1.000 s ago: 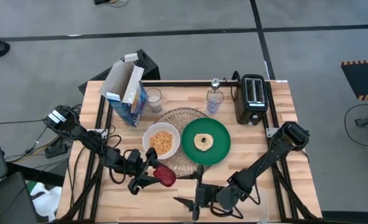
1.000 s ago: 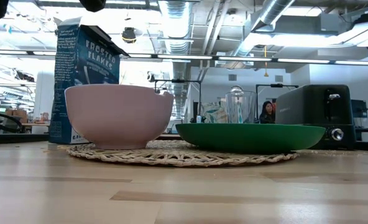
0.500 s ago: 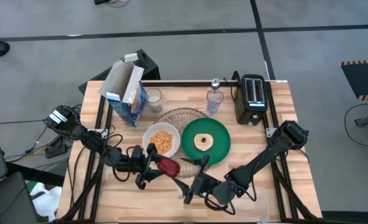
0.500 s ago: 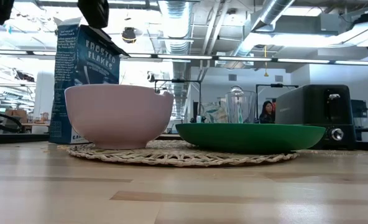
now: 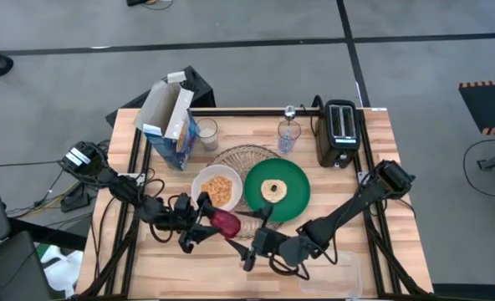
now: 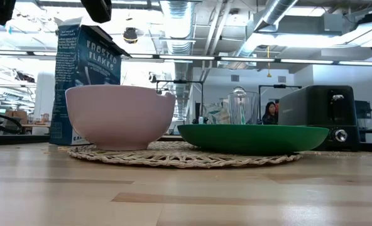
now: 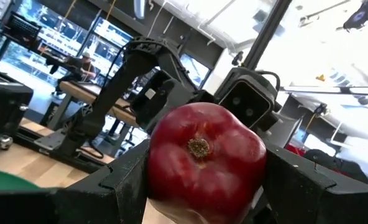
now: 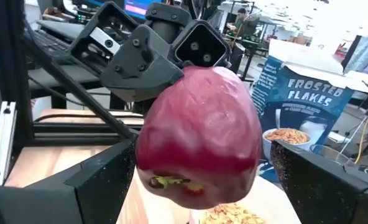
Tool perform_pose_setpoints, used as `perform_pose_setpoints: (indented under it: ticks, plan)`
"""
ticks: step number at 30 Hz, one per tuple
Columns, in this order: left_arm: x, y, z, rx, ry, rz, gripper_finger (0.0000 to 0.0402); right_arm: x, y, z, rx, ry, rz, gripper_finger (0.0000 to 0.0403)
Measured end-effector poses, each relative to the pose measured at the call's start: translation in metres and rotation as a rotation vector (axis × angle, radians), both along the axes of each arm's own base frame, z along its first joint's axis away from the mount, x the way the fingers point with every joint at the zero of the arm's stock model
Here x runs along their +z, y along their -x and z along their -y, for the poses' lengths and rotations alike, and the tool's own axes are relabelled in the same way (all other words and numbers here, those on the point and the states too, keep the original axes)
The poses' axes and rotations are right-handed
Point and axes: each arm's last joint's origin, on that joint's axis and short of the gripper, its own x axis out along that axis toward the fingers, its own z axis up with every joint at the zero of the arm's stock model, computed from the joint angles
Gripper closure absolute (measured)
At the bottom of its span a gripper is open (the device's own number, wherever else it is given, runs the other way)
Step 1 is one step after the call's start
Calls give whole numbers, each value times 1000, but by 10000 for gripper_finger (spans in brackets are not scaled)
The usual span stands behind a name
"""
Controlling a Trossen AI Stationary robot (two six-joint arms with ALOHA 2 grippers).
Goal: Arrange a breakfast setting
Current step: Put the apple on top of the brown placemat
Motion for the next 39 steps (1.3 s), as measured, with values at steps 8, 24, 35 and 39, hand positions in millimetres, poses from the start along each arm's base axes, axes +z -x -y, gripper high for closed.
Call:
perform_pose_setpoints:
  ticks: [8, 24, 35, 39]
  plan:
    - [1, 0, -1, 17, 7, 5, 159, 2, -2, 3, -6, 24, 7, 23]
    - [2, 1, -1, 49, -12, 11, 144, 2, -4, 4, 27, 28, 2, 101]
    - [1, 0, 1, -17, -134, 24, 112, 2, -2, 0, 63, 27, 1, 105]
    - [-1, -1, 2, -12, -166, 9, 108, 1, -1, -1, 60, 28, -1, 105]
